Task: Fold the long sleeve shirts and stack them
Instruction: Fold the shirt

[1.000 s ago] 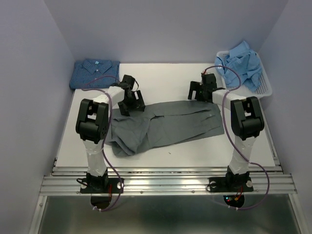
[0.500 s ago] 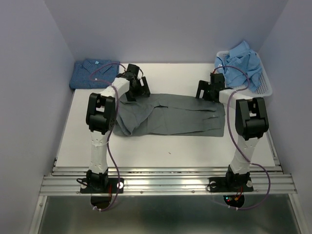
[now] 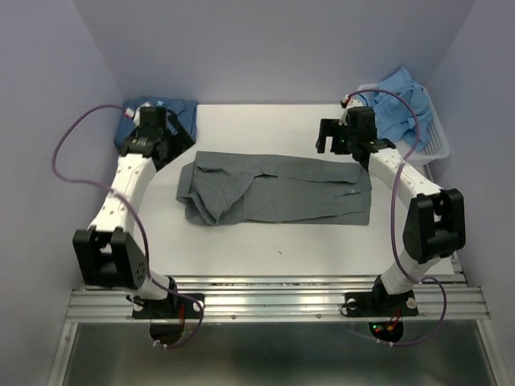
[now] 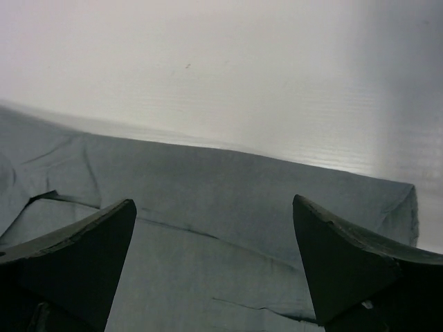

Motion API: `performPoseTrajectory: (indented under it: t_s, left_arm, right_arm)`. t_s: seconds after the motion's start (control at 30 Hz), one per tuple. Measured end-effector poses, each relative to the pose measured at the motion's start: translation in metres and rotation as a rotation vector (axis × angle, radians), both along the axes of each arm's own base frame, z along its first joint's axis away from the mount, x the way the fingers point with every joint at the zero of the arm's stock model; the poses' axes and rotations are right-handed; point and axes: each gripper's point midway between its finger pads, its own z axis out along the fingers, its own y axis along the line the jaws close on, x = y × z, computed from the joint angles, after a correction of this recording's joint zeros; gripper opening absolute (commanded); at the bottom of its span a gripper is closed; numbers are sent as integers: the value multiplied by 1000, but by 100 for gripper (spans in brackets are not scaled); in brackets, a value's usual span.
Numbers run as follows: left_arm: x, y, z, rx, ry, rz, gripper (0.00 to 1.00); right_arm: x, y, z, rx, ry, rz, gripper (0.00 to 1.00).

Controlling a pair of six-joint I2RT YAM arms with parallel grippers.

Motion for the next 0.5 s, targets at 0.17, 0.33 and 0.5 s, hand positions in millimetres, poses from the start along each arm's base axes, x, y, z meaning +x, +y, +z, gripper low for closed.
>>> performPoseTrajectory:
  t_s: [0.17, 0.33, 0.5]
  left_arm:
    - [-76, 54, -51, -50, 93, 192, 99]
    - [-115, 57, -122, -143, 294, 238, 98]
    - [-87, 38, -128, -258, 246, 197, 95]
  right_arm:
    - [-16, 11, -5, -13, 31, 10, 100]
    - [-34, 4, -30, -38, 120, -12, 100]
    - [-37, 0, -32, -57, 133, -28, 100]
